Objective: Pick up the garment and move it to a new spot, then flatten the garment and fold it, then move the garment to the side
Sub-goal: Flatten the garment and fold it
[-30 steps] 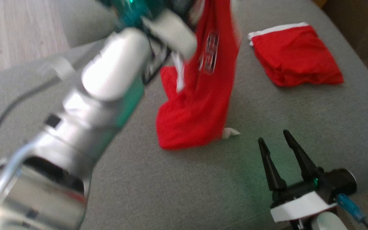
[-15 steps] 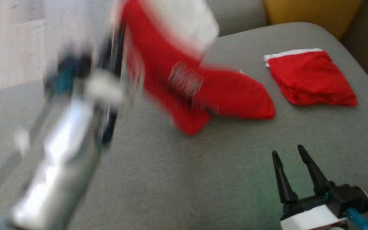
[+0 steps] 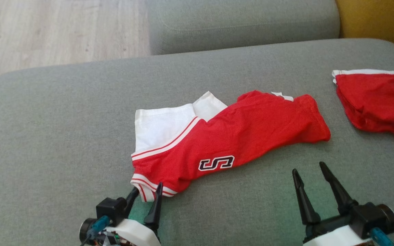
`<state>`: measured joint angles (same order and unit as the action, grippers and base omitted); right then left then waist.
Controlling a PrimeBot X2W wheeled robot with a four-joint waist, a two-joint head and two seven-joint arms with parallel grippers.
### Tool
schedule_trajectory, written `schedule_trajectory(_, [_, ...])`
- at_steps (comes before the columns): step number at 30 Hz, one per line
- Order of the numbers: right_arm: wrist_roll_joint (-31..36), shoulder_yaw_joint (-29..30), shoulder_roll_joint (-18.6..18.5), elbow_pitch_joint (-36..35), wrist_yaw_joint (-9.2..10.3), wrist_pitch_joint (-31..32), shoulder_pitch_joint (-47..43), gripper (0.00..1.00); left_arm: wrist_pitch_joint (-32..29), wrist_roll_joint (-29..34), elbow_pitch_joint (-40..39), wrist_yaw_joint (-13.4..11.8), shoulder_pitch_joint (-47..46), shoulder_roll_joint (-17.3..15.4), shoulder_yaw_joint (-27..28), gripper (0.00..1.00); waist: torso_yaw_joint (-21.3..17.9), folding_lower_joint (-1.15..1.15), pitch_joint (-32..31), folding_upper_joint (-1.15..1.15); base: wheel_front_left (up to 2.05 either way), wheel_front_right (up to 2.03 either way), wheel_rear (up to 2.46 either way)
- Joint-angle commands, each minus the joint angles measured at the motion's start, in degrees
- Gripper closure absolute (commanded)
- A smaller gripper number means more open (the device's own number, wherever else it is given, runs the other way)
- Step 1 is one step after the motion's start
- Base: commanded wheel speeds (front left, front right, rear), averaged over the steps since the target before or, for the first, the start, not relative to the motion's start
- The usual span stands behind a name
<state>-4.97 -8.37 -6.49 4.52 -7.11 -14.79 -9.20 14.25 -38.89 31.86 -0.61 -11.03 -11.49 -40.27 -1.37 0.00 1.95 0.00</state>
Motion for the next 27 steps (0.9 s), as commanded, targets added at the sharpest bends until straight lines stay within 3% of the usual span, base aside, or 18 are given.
schedule_trajectory(1, [0.07, -1.56, -1.10, -1.48, -0.37, -0.21, 0.21, 0.00, 0.68, 0.66, -1.93, -0.79, -1.80, -0.72, 2.08, 0.00, 0.51, 0.00, -0.71, 0.00, 0.00, 0.00, 0.00])
schedule_trajectory(4, [0.01, -1.82, -0.89, -1.29, -0.37, -0.21, -0.21, 0.00, 0.34, 2.40, -4.18, -1.56, -1.92, -1.79, 1.59, 0.00, 0.70, 0.00, -1.46, 0.00, 0.00, 0.00, 0.00])
schedule_trajectory(7, [-0.60, -1.70, -0.54, -1.89, -0.37, -0.21, -0.24, 0.00, -3.51, 5.04, -8.01, -1.97, -4.56, -5.67, 0.42, 0.00, 0.63, 0.00, -1.55, 0.00, 0.00, 0.00, 0.00])
schedule_trajectory(10, [-0.69, -2.10, -0.94, -2.62, -0.37, -0.21, 0.53, 0.00, -10.31, 6.60, -13.08, -2.06, -9.68, -10.88, 0.85, 0.00, 0.10, 0.00, -0.13, 0.00, 0.00, 0.00, 0.00])
schedule_trajectory(15, [-0.75, -2.14, -2.11, -3.65, -0.37, -0.21, 3.16, 0.00, -25.02, 6.01, -17.69, 0.44, -20.77, -18.07, 2.39, 0.00, -1.57, 0.00, 4.52, 0.00, 0.00, 0.00, 0.00])
schedule_trajectory(22, [-0.90, -3.20, -2.82, -4.04, -0.37, -0.21, 8.05, 0.00, -37.30, 2.96, -6.18, 4.20, -33.77, -18.55, 3.26, 0.00, -5.55, 0.00, 12.39, 0.00, 0.00, 0.00, 0.00])
schedule_trajectory(27, [-1.18, -4.03, -2.79, -3.87, -0.37, -0.21, 10.56, 0.00, -41.40, 3.69, 3.15, 5.11, -38.32, -19.32, 2.08, 0.00, -8.76, 0.00, 15.73, 0.00, 0.00, 0.00, 0.00])
